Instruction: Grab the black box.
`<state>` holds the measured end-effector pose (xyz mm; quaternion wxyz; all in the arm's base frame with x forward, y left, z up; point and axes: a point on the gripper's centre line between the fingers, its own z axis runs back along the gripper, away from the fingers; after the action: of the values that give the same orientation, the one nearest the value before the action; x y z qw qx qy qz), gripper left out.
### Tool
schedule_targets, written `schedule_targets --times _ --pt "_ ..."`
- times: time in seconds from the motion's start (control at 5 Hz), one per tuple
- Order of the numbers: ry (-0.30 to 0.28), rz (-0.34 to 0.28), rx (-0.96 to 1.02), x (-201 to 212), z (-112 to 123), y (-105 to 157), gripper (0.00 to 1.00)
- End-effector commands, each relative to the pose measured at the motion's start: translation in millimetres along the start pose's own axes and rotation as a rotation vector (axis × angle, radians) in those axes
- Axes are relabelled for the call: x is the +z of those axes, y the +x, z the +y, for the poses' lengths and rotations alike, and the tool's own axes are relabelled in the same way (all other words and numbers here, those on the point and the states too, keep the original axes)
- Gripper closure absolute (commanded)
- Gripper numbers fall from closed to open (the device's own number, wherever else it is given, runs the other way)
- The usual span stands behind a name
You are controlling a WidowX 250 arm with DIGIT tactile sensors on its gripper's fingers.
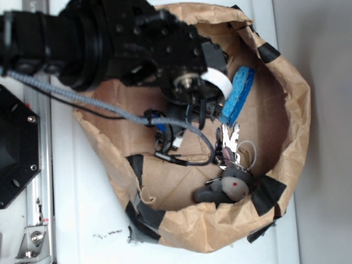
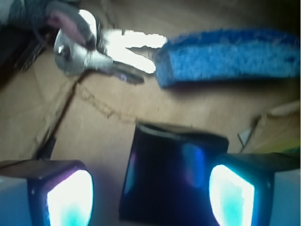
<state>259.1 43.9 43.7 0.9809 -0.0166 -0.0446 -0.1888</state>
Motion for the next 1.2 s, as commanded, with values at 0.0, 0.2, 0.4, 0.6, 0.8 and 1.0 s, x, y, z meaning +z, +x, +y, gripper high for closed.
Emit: schedule_targets --times 0.0,0.2,0.4,0.6,0.8,1.0 --pt "0.008 -0.049 0.055 29.4 30.5 19.7 0.00" --pt "-0.023 -0.035 0.020 38.8 25.3 6.8 0.00" --pt "-0.036 -0.038 0.008 45.8 24.9 2.2 0.00" --pt "-0.015 -0.044 0.012 45.9 25.1 1.4 0.00" --pt "0.024 -0.051 0.022 39.9 29.4 3.4 0.00" --pt "0.048 -0.050 0.019 34.0 29.5 4.5 0.00"
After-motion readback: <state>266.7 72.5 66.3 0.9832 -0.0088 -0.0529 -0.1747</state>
